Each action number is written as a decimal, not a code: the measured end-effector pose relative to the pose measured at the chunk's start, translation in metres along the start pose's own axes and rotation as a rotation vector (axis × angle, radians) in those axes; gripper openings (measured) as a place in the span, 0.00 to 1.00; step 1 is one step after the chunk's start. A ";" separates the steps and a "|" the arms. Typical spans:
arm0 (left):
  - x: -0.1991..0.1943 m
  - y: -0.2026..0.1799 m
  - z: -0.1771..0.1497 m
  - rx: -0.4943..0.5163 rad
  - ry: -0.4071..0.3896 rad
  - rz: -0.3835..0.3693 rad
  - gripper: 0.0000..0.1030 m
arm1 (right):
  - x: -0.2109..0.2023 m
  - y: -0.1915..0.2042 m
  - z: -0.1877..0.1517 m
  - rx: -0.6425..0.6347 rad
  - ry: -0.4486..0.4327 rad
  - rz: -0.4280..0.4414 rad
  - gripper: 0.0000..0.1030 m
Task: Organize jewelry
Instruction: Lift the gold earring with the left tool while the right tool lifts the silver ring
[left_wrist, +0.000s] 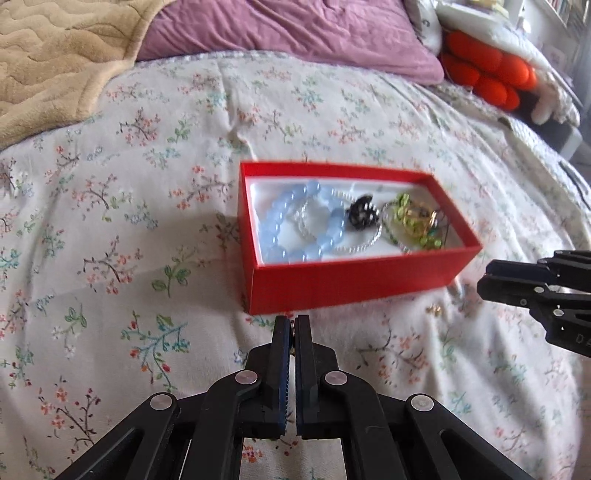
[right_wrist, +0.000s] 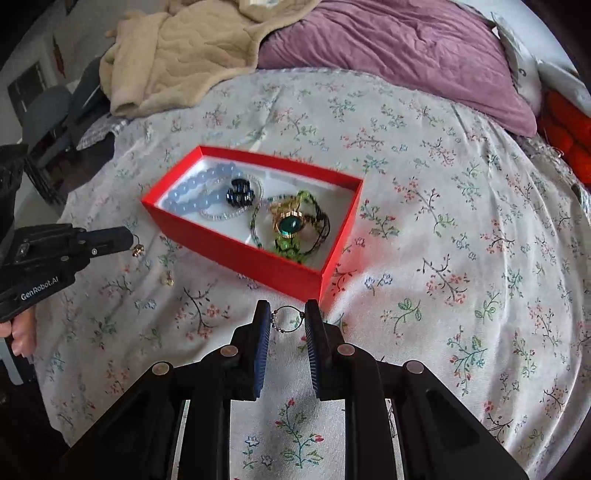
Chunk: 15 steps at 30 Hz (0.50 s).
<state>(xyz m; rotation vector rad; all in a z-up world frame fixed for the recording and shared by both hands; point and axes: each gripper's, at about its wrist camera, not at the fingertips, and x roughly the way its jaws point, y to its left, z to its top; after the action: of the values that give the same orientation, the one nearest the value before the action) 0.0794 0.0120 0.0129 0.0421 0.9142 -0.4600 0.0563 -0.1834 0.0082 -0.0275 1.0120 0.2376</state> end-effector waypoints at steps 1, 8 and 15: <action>-0.003 0.000 0.003 -0.003 -0.008 -0.001 0.00 | -0.003 0.000 0.003 0.009 -0.011 0.003 0.20; -0.016 -0.010 0.023 -0.004 -0.076 0.005 0.00 | -0.011 0.003 0.023 0.064 -0.062 0.019 0.20; -0.006 -0.017 0.042 -0.028 -0.092 0.001 0.00 | -0.001 0.005 0.040 0.105 -0.073 0.020 0.20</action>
<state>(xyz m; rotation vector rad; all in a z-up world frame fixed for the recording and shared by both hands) 0.1012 -0.0110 0.0460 -0.0038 0.8297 -0.4447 0.0883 -0.1733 0.0308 0.0864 0.9510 0.2024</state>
